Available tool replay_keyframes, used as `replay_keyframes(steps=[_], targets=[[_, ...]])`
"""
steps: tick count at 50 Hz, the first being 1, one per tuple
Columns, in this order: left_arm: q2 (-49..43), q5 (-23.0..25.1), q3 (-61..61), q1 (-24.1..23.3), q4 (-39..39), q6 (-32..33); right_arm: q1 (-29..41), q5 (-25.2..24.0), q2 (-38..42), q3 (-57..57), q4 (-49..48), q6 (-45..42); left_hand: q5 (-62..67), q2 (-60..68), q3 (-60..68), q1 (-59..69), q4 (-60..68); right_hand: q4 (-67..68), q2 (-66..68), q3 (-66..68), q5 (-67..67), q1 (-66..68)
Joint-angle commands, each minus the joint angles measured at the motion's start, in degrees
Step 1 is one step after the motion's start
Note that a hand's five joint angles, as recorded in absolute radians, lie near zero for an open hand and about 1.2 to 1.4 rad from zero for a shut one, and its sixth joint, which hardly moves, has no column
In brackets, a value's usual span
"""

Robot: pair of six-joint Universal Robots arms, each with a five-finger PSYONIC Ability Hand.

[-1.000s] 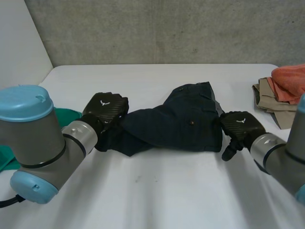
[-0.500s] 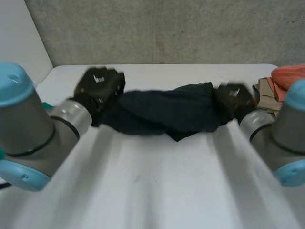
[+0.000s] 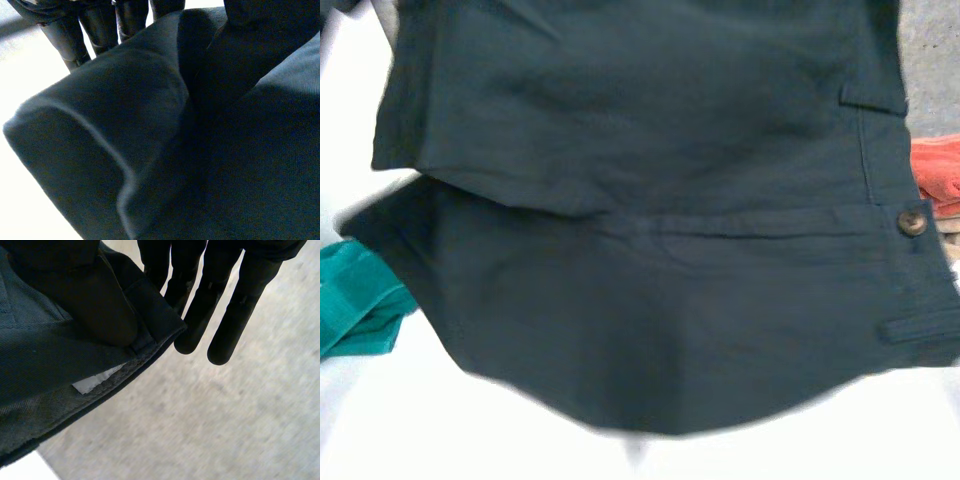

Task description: Fold the laundry.

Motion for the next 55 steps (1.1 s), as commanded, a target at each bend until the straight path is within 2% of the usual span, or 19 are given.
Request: replay_keyframes(steps=[1, 6, 10, 11, 13, 14, 18, 23, 26, 27, 30, 32, 33, 35, 38, 39, 44, 50, 55], targets=[[-15.76, 0.40, 2.58, 2.88, 1.72, 0.39, 3.90, 5.25, 13.75, 0.33, -2.93, 0.79, 13.57, 11.35, 11.61, 14.09, 11.15, 11.28, 12.72, 12.14, 12.25, 17.82], [-26.66, 2.06, 4.25, 3.14, 7.95, 0.48, 5.22, 11.65, 25.86, -0.01, -12.75, 0.35, 13.57, 11.35, 11.61, 14.09, 11.15, 11.28, 12.72, 12.14, 12.25, 17.82], [-36.50, 4.00, 9.25, 3.32, 13.41, 0.30, 5.57, 14.65, 34.22, -2.81, -20.66, -0.09, 13.57, 11.35, 11.61, 14.09, 11.15, 11.28, 12.72, 12.14, 12.25, 17.82], [-40.17, 4.00, 12.31, 3.32, 14.81, 0.30, 5.66, 14.83, 35.81, -3.53, -22.26, -0.18, 10.42, 8.21, 8.47, 10.95, 8.01, 3.68, 5.12, 4.54, 4.65, 10.22], [-42.84, 3.47, 15.05, 3.41, 15.44, 0.30, 5.84, 14.84, 38.10, -4.15, -25.42, -0.53, -20.05, -22.27, -22.01, -19.53, -22.46, -36.88, -35.45, -36.02, -35.92, -30.35], [-44.24, 2.25, 17.85, 3.50, 15.44, 0.30, 5.84, 15.36, 39.51, -4.84, -27.87, -0.79, -55.19, -57.41, -57.15, -54.67, -57.60, -58.72, -57.28, -57.86, -57.75, -52.18], [-43.82, -2.40, 18.59, 4.02, 15.52, 0.22, 5.92, 14.75, 37.86, -3.97, -30.01, -0.18, -56.43, -58.65, -58.39, -55.91, -58.85, -58.72, -57.28, -57.86, -57.75, -52.18], [-37.94, -3.82, 12.27, 4.11, 15.61, 0.22, 5.57, 13.26, 30.57, 1.81, -28.34, -0.27, -56.43, -58.65, -58.39, -55.91, -58.85, -58.72, -57.28, -57.86, -57.75, -52.18], [-32.75, -4.09, 4.98, 3.76, 15.09, 0.13, 5.05, 8.96, 23.46, 8.14, -24.22, -1.41, -56.43, -58.65, -58.39, -55.91, -58.85, -58.72, -57.28, -57.86, -57.75, -52.18], [-31.52, -4.26, 2.79, 3.41, 14.74, 0.13, 4.87, 5.90, 20.39, 11.72, -20.99, -1.67, -56.43, -58.65, -58.39, -55.91, -58.85, -58.72, -57.28, -57.86, -57.75, -52.18], [-24.50, -6.45, -7.93, 2.44, 11.32, 0.13, 3.56, -0.16, 16.86, 18.58, -15.62, -3.07, -55.22, -57.43, -57.17, -54.69, -57.63, -57.49, -56.06, -56.63, -56.53, -50.96], [-18.61, -8.65, -14.87, 0.87, 7.02, 0.13, 2.33, -1.85, 15.97, 21.59, -13.41, -4.48, -53.54, -55.75, -55.49, -53.01, -55.95, -51.43, -49.99, -50.57, -50.47, -44.89], [-15.46, -9.70, -19.34, -0.27, 4.13, 0.13, 0.84, -4.21, 15.27, 25.87, -11.66, -7.10, -51.53, -53.74, -53.49, -51.01, -53.94, -45.07, -43.63, -44.21, -44.11, -38.54], [-12.54, -10.50, -23.49, -1.33, 1.13, 0.04, -0.22, -5.55, 14.04, 29.76, -10.50, -10.36, -51.34, -53.56, -53.30, -50.82, -53.75, -39.15, -37.71, -38.29, -38.19, -32.61], [-7.97, -10.85, -32.28, -3.00, -3.62, -0.05, -2.07, -8.71, 11.05, 38.90, -10.14, -20.46, -45.48, -47.69, -47.44, -44.95, -47.89, -30.91, -29.47, -30.05, -29.94, -24.37], [-7.09, -10.85, -34.31, -3.27, -4.68, -0.05, -3.38, -10.72, 10.17, 42.75, -10.23, -25.97, -44.46, -46.67, -46.41, -43.93, -46.87, -24.22, -22.78, -23.36, -23.25, -17.68], [-5.49, -11.12, -44.67, -6.51, -9.08, -0.22, -8.66, -16.62, 9.64, 50.86, -10.14, -37.61, -42.60, -44.81, -44.55, -42.07, -45.01, -21.79, -20.36, -20.93, -20.83, -15.26], [-5.58, -11.12, -49.88, -8.02, -9.26, -0.31, -10.42, -21.72, 10.60, 53.94, -11.37, -37.98, -42.60, -44.81, -44.55, -42.07, -45.01, -27.00, -25.56, -26.14, -26.03, -20.46], [-7.77, -10.94, -51.20, -8.02, -8.47, -0.49, -11.13, -25.67, 13.58, 55.97, -18.12, -37.71, -42.43, -44.64, -44.38, -41.90, -44.84, -33.21, -31.77, -32.35, -32.25, -26.67]])
